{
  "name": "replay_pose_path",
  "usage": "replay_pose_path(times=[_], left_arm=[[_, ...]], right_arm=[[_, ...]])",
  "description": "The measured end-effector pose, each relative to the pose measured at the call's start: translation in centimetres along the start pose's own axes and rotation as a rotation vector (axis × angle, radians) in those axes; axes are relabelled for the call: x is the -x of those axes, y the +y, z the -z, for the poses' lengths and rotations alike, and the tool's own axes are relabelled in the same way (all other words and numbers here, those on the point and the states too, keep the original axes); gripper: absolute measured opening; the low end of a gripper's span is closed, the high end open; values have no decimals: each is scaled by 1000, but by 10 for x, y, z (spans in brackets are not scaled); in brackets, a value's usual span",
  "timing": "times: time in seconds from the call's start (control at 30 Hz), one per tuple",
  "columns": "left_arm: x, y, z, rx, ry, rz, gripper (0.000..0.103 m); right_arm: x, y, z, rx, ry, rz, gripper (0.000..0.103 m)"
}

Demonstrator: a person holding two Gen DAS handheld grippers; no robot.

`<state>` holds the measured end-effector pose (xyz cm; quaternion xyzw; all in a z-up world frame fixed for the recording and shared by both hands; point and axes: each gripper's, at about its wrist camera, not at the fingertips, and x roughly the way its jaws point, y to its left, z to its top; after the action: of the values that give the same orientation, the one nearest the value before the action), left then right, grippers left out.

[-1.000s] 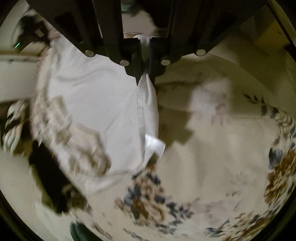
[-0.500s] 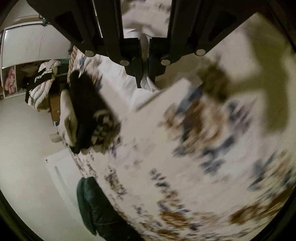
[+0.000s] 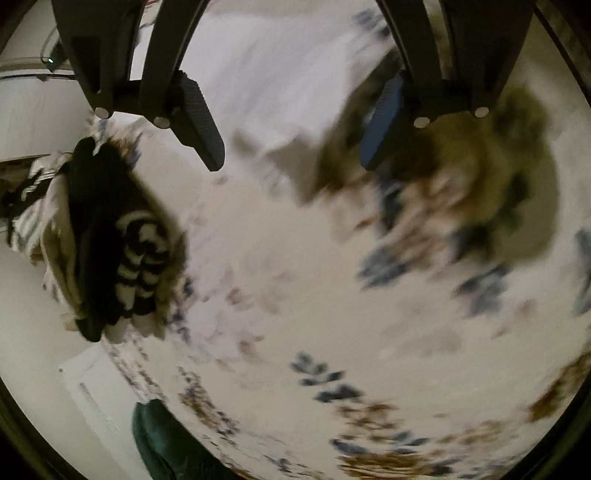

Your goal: Fold small clothes

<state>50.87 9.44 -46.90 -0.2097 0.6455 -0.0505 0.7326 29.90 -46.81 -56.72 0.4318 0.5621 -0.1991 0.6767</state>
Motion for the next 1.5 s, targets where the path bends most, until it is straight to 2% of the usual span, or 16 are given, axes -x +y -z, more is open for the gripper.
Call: replay_pose_path(times=[0.17,0.27,0.43,0.6,0.77,0.87,0.97,1.13,1.17,1.2,1.23,1.33,1.4,1.43,1.47,1.5], left_arm=[[22,13,49,-6,19,-85,74],[-2,-8,53,-124,88,-142,74],[-79,-58,10,-294,148,-252,74],[-98,-85,-50,-306,46,-287,74],[-54,-67,-53,-201,-30,-236,74],[-6,-43,-13,-156,-68,-210,74],[27,-16,43,-63,-21,-169,74],[-2,-5,115,198,170,11,74],[-11,-5,124,233,189,45,74],[-22,-5,132,275,195,80,74],[-33,-6,135,306,189,112,74],[-59,-8,135,385,179,174,74],[-71,-11,126,421,160,167,74],[-74,-12,123,439,152,173,76],[-76,-12,120,442,150,164,76],[-78,-12,117,448,142,159,76]], right_arm=[[12,-24,57,-125,35,-65,62],[5,-16,65,-118,50,-103,62],[-15,11,49,-47,48,-68,62],[-26,31,36,45,33,2,62],[-16,30,46,41,15,15,62],[-2,18,62,0,1,-8,62],[6,3,80,-69,10,-60,63],[-35,-13,112,-254,177,-231,72],[-44,-13,116,-281,193,-264,80],[-54,-14,119,-310,208,-309,91],[-67,-16,121,-352,222,-351,94],[-91,-19,121,-405,215,-391,95],[-100,-20,118,-424,200,-409,96],[-101,-20,116,-430,179,-423,96],[-99,-21,115,-426,159,-430,88],[-95,-21,113,-414,126,-418,53]])
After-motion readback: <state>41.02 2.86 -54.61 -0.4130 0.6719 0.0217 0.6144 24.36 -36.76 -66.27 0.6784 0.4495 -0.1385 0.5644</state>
